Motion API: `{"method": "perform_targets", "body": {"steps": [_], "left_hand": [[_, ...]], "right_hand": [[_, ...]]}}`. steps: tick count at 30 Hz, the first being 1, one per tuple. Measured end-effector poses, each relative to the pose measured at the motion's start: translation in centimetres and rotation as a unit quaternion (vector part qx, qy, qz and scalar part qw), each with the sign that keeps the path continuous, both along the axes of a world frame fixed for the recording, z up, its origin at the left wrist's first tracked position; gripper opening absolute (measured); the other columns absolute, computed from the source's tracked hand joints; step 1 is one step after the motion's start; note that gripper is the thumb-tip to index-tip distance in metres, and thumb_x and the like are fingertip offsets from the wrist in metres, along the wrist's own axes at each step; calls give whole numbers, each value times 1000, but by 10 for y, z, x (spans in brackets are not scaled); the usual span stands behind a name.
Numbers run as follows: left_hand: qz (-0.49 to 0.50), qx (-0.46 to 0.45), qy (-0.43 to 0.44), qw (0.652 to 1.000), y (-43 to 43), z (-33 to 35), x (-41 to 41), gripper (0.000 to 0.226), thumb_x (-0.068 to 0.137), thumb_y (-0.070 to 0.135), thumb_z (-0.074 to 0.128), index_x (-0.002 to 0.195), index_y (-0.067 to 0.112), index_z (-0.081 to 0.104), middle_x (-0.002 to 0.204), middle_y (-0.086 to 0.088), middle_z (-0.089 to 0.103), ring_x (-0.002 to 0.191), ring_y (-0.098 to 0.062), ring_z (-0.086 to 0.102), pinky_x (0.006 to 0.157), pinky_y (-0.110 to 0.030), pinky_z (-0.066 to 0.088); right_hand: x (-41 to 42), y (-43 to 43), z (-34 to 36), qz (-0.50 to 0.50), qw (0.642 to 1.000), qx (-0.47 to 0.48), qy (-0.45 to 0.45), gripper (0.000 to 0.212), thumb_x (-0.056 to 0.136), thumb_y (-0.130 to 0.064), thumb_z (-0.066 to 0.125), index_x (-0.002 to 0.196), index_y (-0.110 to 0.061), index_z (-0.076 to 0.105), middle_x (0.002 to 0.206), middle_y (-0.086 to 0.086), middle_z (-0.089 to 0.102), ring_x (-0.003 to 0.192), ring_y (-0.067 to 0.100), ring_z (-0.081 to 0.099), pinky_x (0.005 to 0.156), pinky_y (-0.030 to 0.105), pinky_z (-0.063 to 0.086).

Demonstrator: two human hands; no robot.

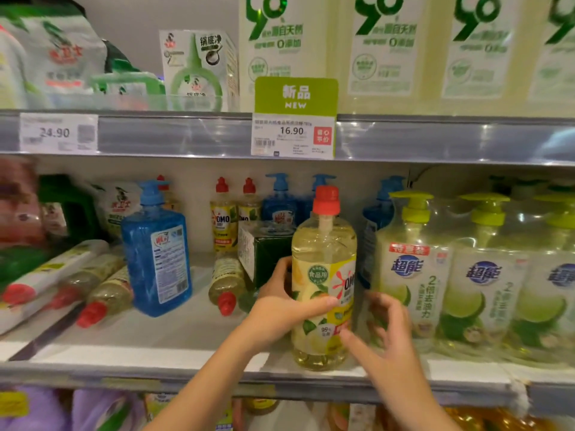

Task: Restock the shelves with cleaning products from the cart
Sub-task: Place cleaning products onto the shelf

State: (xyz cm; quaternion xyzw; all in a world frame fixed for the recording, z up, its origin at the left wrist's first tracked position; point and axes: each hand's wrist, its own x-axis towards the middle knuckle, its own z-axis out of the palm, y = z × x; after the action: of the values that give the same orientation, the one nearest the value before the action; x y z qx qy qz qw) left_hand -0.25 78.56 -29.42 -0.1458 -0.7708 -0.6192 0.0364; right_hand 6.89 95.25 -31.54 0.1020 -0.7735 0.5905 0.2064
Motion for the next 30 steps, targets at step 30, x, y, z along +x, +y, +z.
{"method": "perform_targets", "body": {"steps": [30], "left_hand": [[-84,198,-75,974,-8,32,58,64,70,58,60,121,20,60,106,-4,73,96,-21,71,78,-33,59]], "right_hand": [[21,-35,40,184,968,-154,-72,70,56,-33,91,118,-33,57,99,-8,74,87,11,72,63,21,57]]}}
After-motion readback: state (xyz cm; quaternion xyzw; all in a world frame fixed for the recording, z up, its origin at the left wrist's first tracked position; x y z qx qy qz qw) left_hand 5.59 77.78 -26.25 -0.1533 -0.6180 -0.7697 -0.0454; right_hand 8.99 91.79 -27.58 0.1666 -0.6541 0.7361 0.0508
